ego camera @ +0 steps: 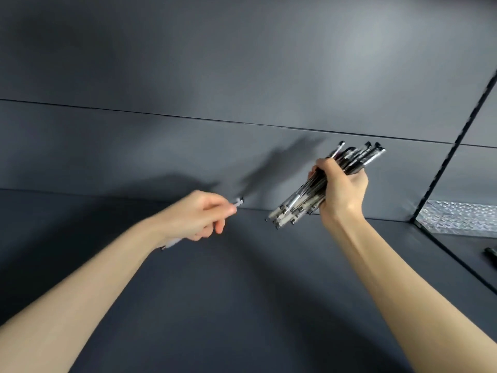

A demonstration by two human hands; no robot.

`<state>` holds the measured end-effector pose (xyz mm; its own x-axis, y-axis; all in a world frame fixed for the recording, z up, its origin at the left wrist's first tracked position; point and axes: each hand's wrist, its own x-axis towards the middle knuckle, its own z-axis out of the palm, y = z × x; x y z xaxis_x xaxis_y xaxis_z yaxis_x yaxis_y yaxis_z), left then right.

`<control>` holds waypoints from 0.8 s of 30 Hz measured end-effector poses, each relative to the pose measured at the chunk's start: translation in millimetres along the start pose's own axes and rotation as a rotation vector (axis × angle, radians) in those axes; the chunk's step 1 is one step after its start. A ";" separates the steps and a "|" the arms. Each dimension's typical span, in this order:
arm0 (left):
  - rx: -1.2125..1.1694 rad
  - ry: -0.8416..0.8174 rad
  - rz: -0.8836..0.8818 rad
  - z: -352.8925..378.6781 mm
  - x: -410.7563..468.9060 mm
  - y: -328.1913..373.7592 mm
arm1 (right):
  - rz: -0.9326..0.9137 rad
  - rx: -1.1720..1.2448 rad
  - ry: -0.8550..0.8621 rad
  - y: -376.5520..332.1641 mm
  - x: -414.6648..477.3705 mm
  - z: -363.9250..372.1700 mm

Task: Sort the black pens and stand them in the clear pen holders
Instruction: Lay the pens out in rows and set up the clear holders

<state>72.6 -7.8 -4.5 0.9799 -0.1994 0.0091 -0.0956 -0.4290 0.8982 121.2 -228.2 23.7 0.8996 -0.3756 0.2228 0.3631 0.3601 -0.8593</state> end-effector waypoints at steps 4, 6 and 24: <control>-0.279 0.229 0.182 15.7 -0.8 11.8 | -0.136 -0.282 -0.246 1.9 -25.7 11.7; -0.313 0.223 0.202 23.6 -1.9 13.7 | -0.163 -0.340 -0.377 6.2 -38.5 14.5; -0.320 0.245 0.380 21.6 -4.9 18.3 | 0.081 -0.232 -0.677 34.9 -56.5 6.9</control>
<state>62.2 -33.8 2.4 0.9026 -0.0610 0.4262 -0.4299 -0.0703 0.9002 84.7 -188.5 -15.7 0.9020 0.2832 0.3259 0.2954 0.1457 -0.9442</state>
